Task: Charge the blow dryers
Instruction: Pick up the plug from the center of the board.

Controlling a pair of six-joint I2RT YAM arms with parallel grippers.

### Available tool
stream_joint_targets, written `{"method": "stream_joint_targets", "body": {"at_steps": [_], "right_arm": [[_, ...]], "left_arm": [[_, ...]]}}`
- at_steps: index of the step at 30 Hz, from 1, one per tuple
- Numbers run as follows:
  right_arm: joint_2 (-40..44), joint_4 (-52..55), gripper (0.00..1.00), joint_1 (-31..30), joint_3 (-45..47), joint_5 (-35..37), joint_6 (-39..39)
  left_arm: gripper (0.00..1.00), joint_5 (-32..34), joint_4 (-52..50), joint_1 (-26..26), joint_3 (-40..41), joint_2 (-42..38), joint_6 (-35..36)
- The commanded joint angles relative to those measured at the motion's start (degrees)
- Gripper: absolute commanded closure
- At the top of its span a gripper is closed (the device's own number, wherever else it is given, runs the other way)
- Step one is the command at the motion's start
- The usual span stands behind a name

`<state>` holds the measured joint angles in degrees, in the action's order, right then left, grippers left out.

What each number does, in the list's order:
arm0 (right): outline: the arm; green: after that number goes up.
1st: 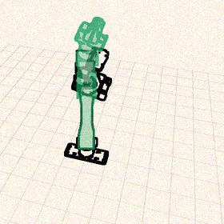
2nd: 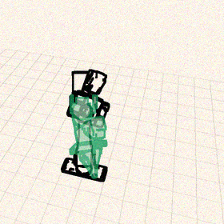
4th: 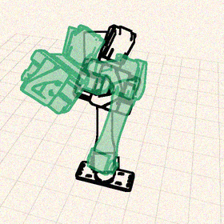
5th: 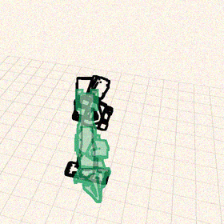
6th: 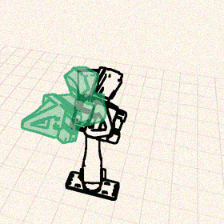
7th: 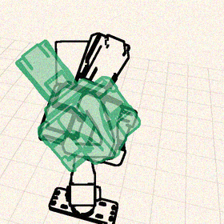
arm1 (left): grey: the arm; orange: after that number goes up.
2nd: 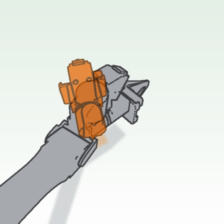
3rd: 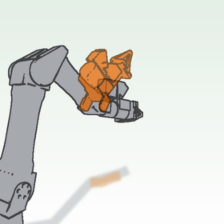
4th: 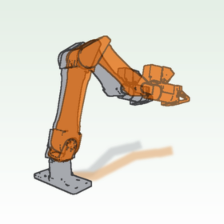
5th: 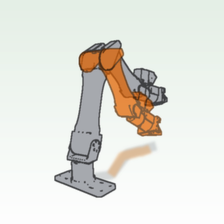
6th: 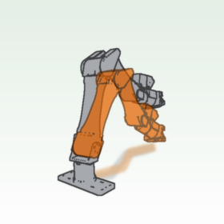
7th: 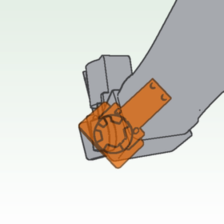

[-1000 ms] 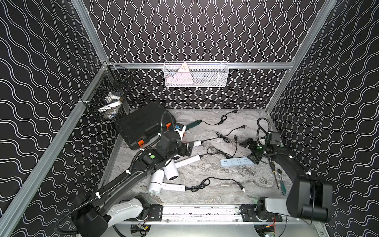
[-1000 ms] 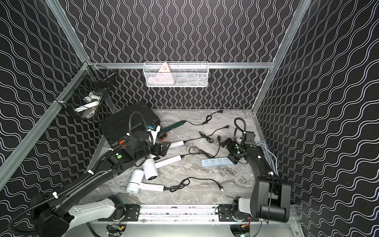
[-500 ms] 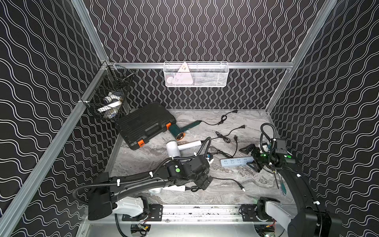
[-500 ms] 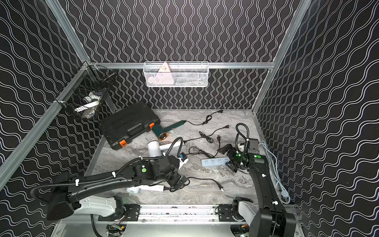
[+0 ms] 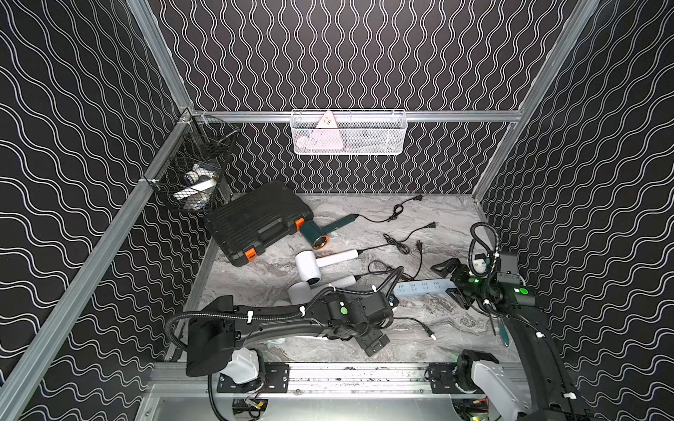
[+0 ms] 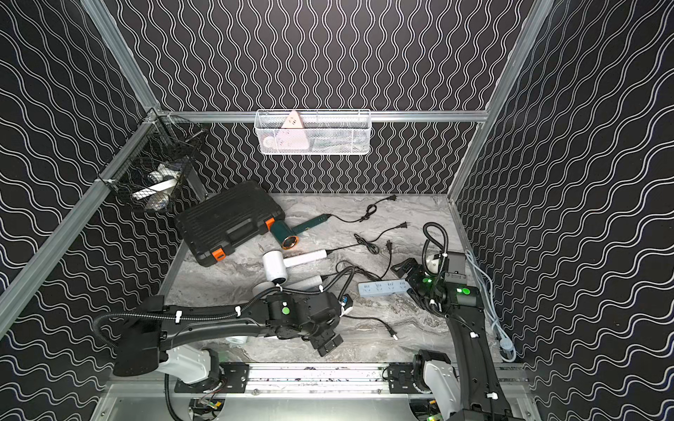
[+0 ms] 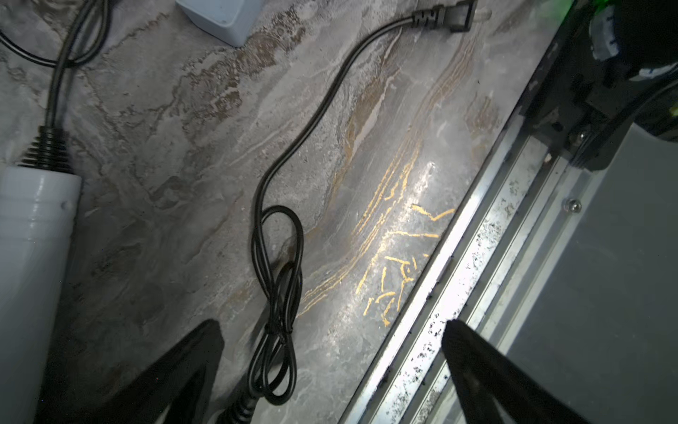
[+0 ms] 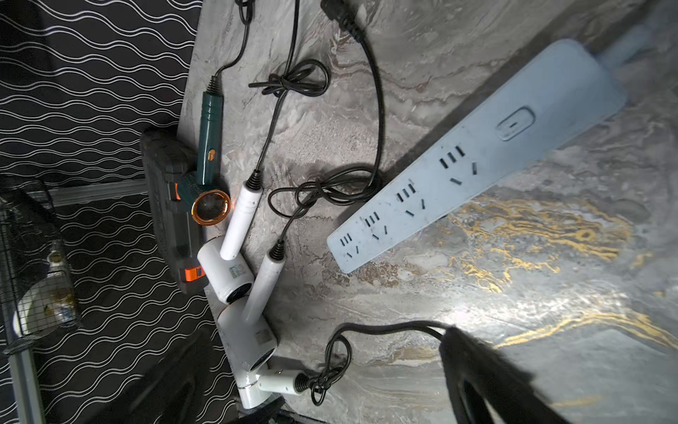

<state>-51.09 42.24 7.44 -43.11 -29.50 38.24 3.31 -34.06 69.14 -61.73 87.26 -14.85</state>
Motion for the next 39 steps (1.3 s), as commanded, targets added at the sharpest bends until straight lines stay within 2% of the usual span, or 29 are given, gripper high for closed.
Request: {"method": "stream_joint_targets", "body": {"at_steps": [1,8,11,16,24,26,39], "right_arm": [[-1.55,1.4,0.0,-0.12,-0.72,1.13,-1.46],[-2.67,2.2,0.0,-0.07,-0.31,1.2,-4.89],[-1.3,1.51,0.0,-0.13,0.31,0.71,-5.16],[-0.22,2.79,0.0,-0.09,-0.28,0.45,-6.84],[0.57,3.48,0.0,-0.06,0.31,0.75,-7.87],[0.71,3.29,0.0,-0.06,0.31,0.69,-7.66],[0.95,3.28,0.0,-0.06,0.05,0.69,-7.39]], "left_arm": [[0.01,-0.74,-1.84,0.11,-0.61,1.04,1.62],[0.05,1.58,-2.04,0.03,-3.36,6.3,4.53],[0.16,1.09,-1.6,-0.59,-5.39,10.88,6.62],[0.25,-2.13,0.02,-4.52,-7.86,15.24,7.09],[0.59,-6.78,-0.19,-8.41,-12.01,19.72,9.95],[0.64,-7.61,-0.85,-8.41,-12.84,20.83,10.96],[0.62,-4.56,-0.32,-8.41,-12.62,23.75,10.81]]}}
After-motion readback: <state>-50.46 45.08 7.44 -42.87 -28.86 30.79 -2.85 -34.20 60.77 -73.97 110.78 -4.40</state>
